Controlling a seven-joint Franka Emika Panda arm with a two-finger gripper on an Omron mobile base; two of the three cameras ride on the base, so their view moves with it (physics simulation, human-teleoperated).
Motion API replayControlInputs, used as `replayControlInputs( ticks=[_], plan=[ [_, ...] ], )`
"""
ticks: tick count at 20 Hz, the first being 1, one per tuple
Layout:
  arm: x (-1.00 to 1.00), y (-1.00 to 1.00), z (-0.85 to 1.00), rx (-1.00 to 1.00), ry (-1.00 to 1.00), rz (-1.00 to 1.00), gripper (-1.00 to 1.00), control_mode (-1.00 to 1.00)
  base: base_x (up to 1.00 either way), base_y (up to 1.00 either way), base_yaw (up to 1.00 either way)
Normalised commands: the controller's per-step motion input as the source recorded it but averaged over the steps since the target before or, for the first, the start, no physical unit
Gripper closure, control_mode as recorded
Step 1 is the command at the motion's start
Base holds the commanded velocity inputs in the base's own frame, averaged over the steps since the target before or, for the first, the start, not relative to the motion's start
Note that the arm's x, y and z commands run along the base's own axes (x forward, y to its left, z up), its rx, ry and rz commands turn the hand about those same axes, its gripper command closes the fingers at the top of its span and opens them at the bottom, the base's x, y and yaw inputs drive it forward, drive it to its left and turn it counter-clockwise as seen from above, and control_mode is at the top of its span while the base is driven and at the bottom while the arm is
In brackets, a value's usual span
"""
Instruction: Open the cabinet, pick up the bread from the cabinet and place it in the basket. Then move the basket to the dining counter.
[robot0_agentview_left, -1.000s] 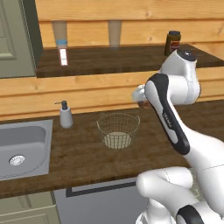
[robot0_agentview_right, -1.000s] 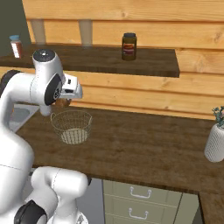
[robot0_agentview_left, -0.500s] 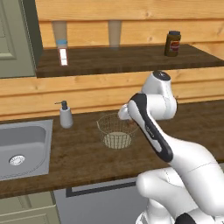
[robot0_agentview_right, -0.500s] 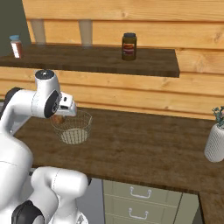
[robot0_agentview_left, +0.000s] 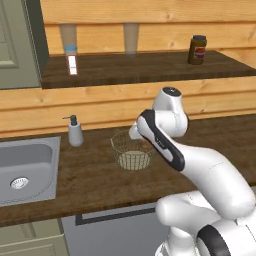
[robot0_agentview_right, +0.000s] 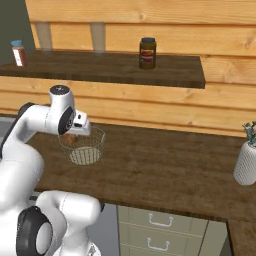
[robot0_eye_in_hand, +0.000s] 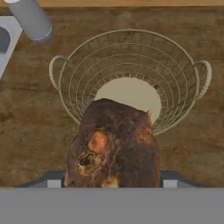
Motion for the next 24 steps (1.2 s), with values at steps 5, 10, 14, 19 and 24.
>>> replayControlInputs(
  ticks=[5, 10, 14, 19, 24],
  plan=[
    [0.51, 0.09, -0.33, 0.00, 0.11, 0.00, 1.00, -1.00, 0.00, 0.00, 0.00],
    [0.41, 0.04, -0.09, 0.00, 0.03, 0.00, 1.00, -1.00, 0.00, 0.00, 0.00],
    [0.43, 0.01, -0.29, -0.03, 0.13, -0.03, 1.00, -1.00, 0.00, 0.00, 0.00],
    [0.32, 0.13, -0.35, -0.06, 0.14, -0.04, 1.00, -1.00, 0.00, 0.00, 0.00],
    [0.17, 0.16, -0.28, -0.03, 0.08, 0.00, 1.00, -1.00, 0.00, 0.00, 0.00]
  ],
)
